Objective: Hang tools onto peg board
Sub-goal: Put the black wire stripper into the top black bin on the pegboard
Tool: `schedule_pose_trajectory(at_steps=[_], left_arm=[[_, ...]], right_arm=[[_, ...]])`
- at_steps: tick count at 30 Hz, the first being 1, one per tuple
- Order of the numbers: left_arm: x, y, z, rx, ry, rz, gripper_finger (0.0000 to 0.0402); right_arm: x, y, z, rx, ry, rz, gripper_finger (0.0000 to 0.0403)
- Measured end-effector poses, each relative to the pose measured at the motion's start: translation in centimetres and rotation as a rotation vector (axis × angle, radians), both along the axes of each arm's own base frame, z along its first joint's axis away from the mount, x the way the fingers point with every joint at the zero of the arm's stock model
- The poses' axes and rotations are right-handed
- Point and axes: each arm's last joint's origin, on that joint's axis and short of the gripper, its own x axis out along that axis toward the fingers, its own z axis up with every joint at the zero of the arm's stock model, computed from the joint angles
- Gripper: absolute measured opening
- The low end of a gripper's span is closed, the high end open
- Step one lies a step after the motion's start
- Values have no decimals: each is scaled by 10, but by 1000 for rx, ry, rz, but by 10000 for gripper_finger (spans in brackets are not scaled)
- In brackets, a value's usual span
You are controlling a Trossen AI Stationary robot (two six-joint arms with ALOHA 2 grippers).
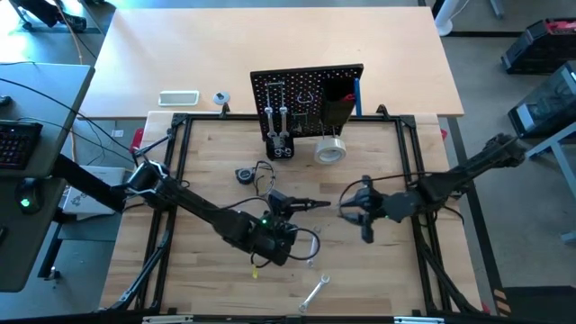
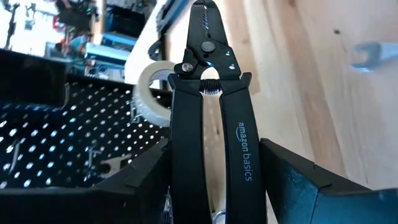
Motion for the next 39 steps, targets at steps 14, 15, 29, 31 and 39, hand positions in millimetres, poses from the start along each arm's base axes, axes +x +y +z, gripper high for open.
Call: schedule_pose_trajectory(at_steps=[14, 15, 29, 31, 39], left_arm=[[-7, 22, 50, -52, -271, 119, 204], [-9, 23, 54, -57, -281, 120, 204], [-16, 53, 81, -220, -444, 209, 204], [-15, 57, 72, -221, -442, 223, 204], [-6, 72, 33, -241, -598, 238, 204]], right_arm=[[-29, 6, 20, -33, -125, -64, 129], [-29, 7, 20, -32, -126, -59, 129], [-32, 11, 21, -109, -150, -89, 129], [-31, 12, 20, -117, -145, -86, 129], [-22, 19, 9, -146, -101, -83, 129]])
